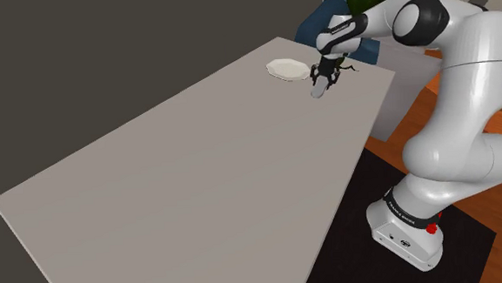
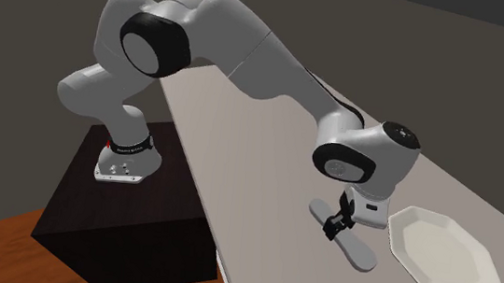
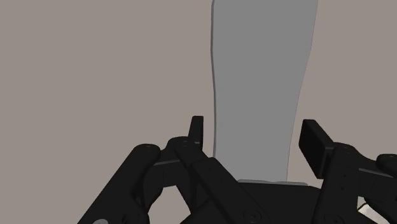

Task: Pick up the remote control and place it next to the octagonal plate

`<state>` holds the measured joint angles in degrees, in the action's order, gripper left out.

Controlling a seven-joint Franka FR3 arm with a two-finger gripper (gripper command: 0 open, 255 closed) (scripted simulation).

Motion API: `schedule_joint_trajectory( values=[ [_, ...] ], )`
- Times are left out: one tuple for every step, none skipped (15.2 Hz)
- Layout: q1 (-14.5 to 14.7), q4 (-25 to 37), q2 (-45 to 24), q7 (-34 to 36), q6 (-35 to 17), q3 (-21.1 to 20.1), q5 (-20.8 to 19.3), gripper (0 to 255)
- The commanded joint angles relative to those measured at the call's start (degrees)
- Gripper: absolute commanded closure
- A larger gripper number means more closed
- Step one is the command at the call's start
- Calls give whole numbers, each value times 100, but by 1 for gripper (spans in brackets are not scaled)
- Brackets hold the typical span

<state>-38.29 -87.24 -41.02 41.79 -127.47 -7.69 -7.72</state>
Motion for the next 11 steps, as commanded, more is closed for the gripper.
schedule_joint_trajectory(
  values=[
    [14,-30,-80,21,-115,9,-15,255],
    [17,-30,-129,25,-163,15,-22,255],
    [21,-29,-178,30,-211,20,-29,255],
    [24,-26,-228,34,-258,26,-35,255],
    [30,-18,-309,41,-331,35,-46,255],
    [30,-20,-309,41,-332,35,-46,255],
    [30,-19,-309,41,-331,35,-46,255],
    [30,-18,-309,41,-331,35,-46,255],
    [30,-18,-309,41,-331,35,-46,255],
    [30,-18,-309,41,-331,35,-46,255],
    [30,-18,-309,41,-331,35,-46,255]
  ],
)
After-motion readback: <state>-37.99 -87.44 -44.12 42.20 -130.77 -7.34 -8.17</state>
